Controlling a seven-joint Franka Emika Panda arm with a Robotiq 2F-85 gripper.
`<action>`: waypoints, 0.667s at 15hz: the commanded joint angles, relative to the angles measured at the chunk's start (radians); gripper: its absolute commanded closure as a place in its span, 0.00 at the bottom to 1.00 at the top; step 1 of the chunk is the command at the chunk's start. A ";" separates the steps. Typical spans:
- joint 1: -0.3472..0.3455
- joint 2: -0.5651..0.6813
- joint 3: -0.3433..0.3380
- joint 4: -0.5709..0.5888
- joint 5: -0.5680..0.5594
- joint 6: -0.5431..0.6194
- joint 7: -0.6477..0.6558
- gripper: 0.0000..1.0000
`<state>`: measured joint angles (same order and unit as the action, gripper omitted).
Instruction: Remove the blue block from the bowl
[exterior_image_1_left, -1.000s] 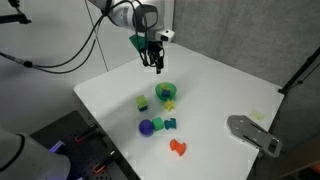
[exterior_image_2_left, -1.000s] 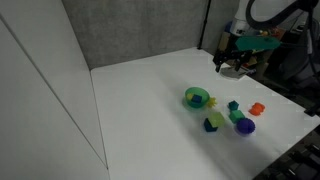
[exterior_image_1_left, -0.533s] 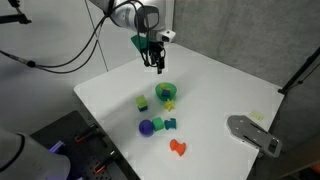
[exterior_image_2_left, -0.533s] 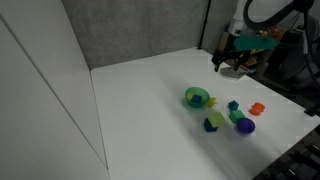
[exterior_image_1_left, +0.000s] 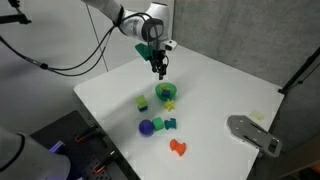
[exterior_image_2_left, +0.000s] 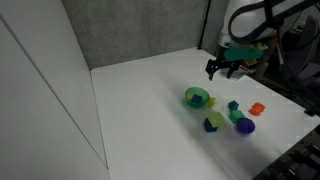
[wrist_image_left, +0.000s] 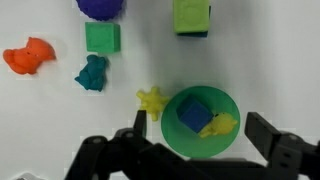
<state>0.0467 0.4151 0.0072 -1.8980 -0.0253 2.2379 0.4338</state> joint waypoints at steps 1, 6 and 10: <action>0.014 0.129 -0.011 0.148 -0.005 -0.049 -0.095 0.00; 0.014 0.288 -0.022 0.346 -0.025 -0.142 -0.219 0.00; 0.021 0.411 -0.032 0.503 -0.052 -0.228 -0.269 0.00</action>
<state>0.0549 0.7265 -0.0105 -1.5442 -0.0526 2.0909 0.2052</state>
